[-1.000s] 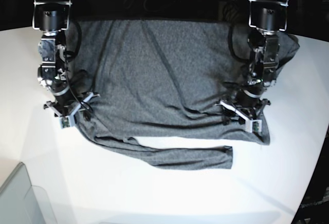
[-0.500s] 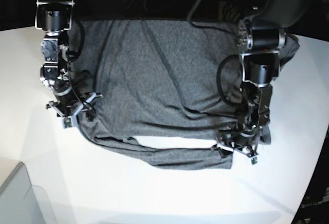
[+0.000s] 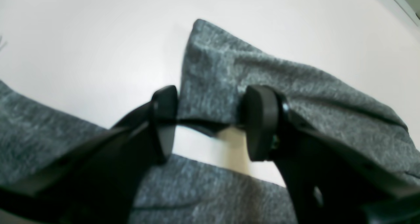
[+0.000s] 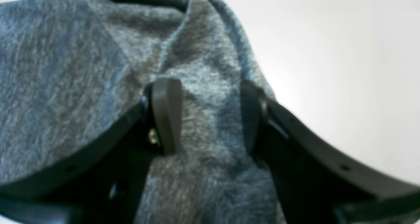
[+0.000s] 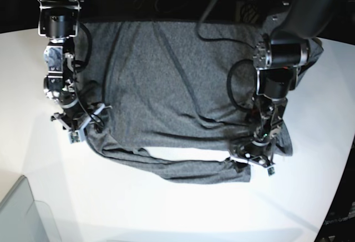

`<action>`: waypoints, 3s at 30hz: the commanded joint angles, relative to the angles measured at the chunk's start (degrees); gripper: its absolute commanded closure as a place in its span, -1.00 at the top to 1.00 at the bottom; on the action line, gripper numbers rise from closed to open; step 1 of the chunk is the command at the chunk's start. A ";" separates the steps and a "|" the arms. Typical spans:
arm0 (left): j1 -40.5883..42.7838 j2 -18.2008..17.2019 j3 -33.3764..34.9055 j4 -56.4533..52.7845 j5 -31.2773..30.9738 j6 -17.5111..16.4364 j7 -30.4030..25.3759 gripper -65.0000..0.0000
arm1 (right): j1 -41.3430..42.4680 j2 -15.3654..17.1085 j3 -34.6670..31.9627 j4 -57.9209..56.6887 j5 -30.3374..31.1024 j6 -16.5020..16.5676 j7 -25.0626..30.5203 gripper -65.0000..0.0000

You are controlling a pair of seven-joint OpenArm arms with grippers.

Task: Layout the t-shirt on the table in an organized manner, then fold the t-shirt properly
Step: 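Reach the left gripper to the sleeve and grasp its cuff, then drag the sleeve cuff with the left gripper back toward the shirt body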

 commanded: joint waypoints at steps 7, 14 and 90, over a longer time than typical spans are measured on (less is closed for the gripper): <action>-1.66 -0.10 0.08 0.98 -0.11 -0.33 -0.50 -0.89 | 0.38 0.40 0.06 0.28 -1.09 0.08 -1.92 -0.09; -1.40 -0.27 0.79 7.75 -0.02 -0.33 -0.41 -1.00 | 0.38 0.40 0.06 0.28 -1.09 0.08 -1.92 -0.09; 12.84 -3.97 6.85 26.21 28.46 -0.24 -0.24 0.31 | 2.40 -0.65 -0.03 0.37 -1.09 0.08 -2.01 -0.09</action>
